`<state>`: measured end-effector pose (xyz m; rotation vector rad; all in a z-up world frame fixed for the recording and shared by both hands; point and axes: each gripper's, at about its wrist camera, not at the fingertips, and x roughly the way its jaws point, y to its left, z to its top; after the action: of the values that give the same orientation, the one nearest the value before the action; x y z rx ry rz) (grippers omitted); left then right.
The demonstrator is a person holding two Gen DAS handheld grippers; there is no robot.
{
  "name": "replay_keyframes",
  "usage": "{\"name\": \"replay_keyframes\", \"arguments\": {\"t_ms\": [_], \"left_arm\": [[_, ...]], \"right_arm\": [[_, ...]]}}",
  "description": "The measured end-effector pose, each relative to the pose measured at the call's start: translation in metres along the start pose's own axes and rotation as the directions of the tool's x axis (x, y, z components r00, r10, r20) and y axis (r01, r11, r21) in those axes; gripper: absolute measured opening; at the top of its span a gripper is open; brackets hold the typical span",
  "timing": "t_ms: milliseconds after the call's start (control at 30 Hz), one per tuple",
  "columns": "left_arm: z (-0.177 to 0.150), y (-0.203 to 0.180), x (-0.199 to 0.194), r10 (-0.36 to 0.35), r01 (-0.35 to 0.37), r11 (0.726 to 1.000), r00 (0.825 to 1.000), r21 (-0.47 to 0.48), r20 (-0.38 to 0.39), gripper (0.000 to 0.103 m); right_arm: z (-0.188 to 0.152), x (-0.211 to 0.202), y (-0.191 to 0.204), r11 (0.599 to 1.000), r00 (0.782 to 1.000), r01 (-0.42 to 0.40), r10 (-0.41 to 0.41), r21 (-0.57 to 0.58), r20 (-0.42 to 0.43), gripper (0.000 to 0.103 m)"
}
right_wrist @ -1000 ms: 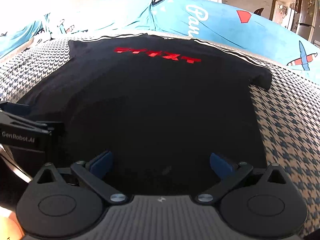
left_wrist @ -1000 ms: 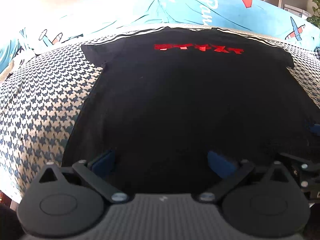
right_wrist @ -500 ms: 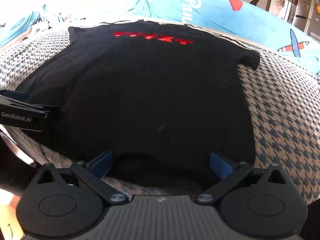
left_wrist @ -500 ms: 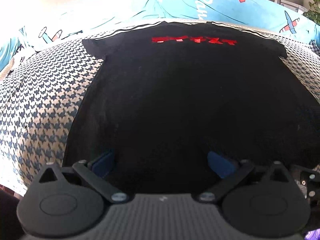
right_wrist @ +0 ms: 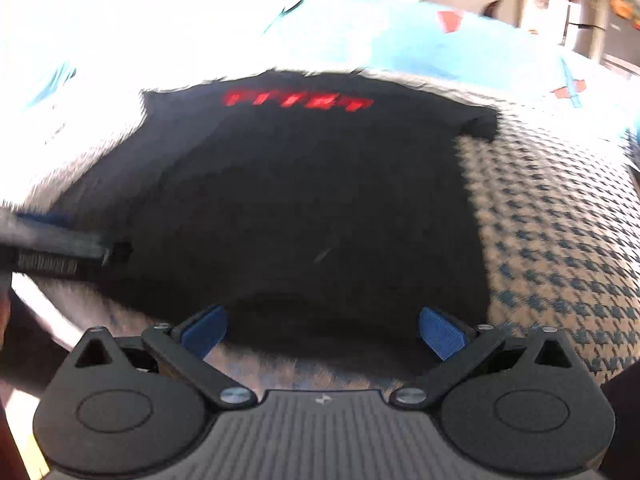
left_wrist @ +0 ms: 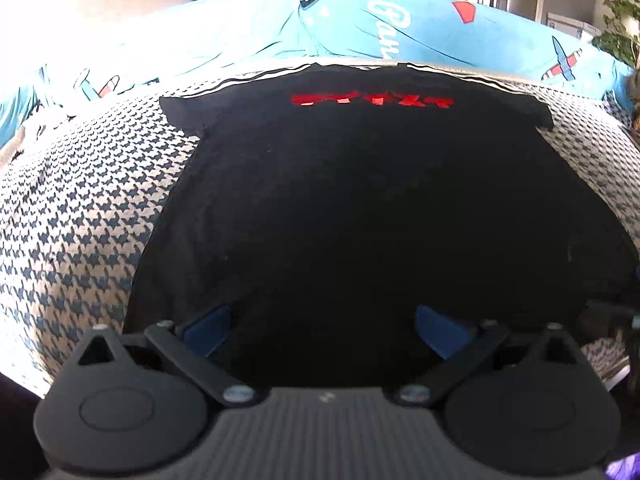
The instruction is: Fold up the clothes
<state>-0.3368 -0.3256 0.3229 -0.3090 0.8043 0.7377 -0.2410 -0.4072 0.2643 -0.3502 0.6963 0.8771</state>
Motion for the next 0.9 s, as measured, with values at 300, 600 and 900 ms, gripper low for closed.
{"name": "replay_keyframes", "arguments": {"t_ms": [300, 600, 900], "left_arm": [[-0.001, -0.002, 0.008, 0.000, 0.001, 1.000, 1.000, 0.008, -0.029, 0.103], [-0.003, -0.004, 0.007, 0.004, -0.004, 1.000, 0.998, 0.010, -0.058, 0.103], [-0.001, -0.001, 0.004, -0.001, 0.000, 1.000, 0.999, -0.020, -0.043, 0.103]], "right_arm": [[0.005, 0.024, -0.012, 0.988, 0.989, 0.141, -0.137, 0.065, -0.062, 0.103], [-0.007, 0.018, -0.014, 0.992, 0.978, 0.124, -0.116, 0.035, -0.175, 0.103], [-0.002, 0.001, -0.021, 0.995, 0.999, 0.037, -0.034, 0.091, -0.027, 0.103]]}}
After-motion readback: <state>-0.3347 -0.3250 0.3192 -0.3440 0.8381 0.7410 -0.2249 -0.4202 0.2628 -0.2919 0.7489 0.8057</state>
